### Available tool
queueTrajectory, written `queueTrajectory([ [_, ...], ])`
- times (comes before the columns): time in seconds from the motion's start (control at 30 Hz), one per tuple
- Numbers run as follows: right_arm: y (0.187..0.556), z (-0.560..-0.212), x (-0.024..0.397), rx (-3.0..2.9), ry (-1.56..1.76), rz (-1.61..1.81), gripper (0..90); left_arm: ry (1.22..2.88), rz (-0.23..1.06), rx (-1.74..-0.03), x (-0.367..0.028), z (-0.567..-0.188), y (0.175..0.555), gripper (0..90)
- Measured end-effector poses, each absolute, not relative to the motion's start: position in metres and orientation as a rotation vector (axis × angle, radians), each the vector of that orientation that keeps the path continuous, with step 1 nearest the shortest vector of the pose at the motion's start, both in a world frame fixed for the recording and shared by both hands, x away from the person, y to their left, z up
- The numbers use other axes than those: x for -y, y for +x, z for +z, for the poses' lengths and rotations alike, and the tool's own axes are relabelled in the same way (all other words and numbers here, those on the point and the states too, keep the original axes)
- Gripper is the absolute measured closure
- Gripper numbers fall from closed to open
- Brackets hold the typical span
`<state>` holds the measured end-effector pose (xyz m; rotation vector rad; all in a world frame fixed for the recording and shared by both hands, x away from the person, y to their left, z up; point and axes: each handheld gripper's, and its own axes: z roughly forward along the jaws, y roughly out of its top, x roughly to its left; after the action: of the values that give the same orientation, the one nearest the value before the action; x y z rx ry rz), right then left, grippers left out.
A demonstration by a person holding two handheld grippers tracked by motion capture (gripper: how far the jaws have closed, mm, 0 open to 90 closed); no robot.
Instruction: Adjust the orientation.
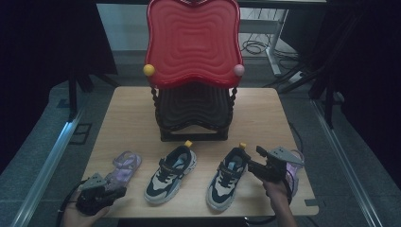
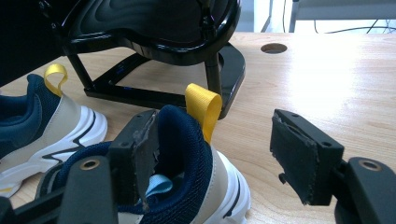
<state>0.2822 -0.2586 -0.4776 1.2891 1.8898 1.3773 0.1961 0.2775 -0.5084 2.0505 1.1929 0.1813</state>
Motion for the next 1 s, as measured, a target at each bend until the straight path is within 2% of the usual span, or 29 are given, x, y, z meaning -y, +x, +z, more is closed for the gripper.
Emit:
queueTrajectory([
  [0.33,0.283,-0.48,0.255,-1.9,1.294,1.364,32.1,2.108,0.219,-1.257,-0.28,-0.523,0.197,89.7],
  [1.0,0.283,-0.484,0.252,-1.918,1.299,1.345,32.1,2.103,0.255,-1.313,-0.291,-0.524,0.197,89.9],
])
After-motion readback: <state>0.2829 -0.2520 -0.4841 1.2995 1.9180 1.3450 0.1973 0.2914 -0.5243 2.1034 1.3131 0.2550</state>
